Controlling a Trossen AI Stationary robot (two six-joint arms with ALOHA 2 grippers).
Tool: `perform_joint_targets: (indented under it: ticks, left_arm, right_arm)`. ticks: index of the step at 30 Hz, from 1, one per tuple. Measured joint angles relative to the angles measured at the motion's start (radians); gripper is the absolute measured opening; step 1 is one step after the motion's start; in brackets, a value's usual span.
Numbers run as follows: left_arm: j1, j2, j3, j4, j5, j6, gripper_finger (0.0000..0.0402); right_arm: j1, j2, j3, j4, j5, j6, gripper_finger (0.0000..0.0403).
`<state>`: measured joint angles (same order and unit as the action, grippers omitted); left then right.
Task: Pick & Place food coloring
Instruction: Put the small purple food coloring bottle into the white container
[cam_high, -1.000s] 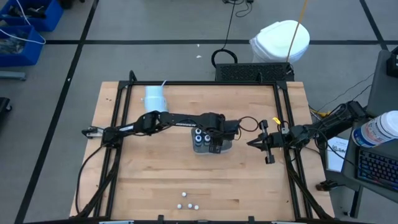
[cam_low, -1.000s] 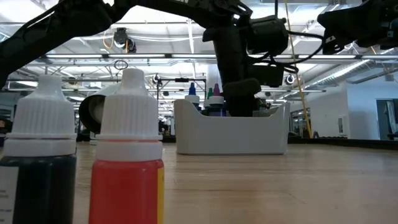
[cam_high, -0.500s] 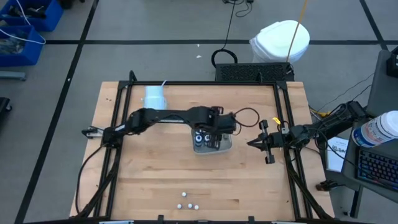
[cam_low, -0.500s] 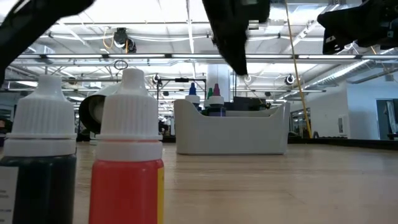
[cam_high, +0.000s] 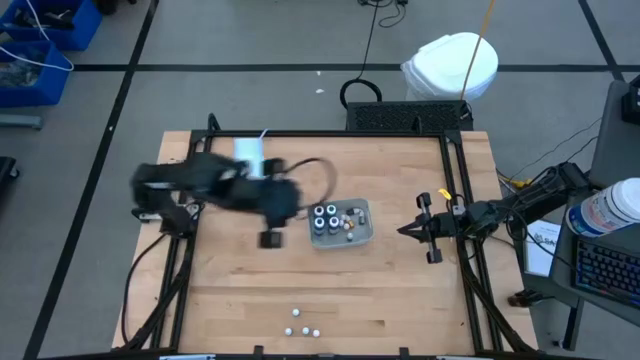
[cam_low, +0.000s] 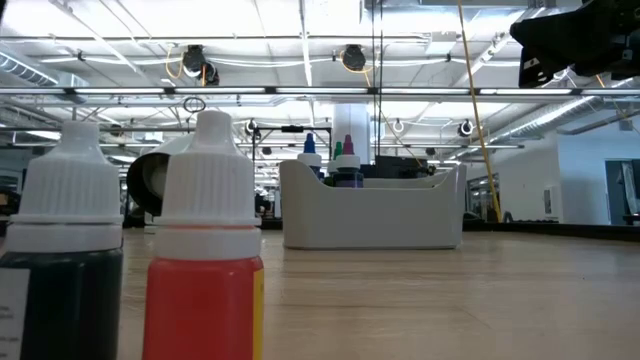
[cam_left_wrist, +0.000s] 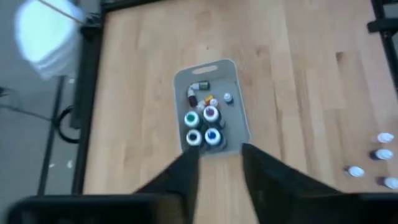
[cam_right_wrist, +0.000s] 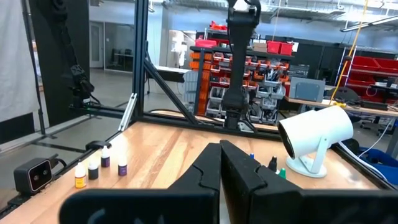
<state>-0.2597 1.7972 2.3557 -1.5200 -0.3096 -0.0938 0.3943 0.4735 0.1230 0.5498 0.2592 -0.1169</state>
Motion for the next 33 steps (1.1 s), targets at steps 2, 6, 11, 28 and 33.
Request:
perform_joint_targets:
  ticks: [2, 6, 11, 28, 33]
  left_arm:
    - [-0.078, -0.056, -0.022, -0.033, -0.086, -0.087, 0.0075]
    - [-0.27, -0.169, -0.135, -0.031, -0.279, -0.272, 0.0011]
    - [-0.491, -0.278, -0.428, -0.012, -0.477, -0.495, 0.0006]
    - [-0.355, -0.841, -1.513, 1.362, -0.085, 0.159, 0.0003]
    - [-0.119, -0.953, -1.695, 1.578, 0.194, 0.252, 0.0002]
  right_arm:
    - [0.0, 0.0, 0.0, 0.0, 0.0, 0.0, 0.0]
    - [0.0, 0.0, 0.0, -0.001, 0.0, 0.0, 0.0]
    - [0.0, 0.0, 0.0, -0.002, 0.0, 0.035, 0.0]
    - [0.0, 0.012, 0.0, -0.001, 0.0, 0.05, 0.0]
    - [0.0, 0.033, 0.0, -0.001, 0.0, 0.05, 0.0]
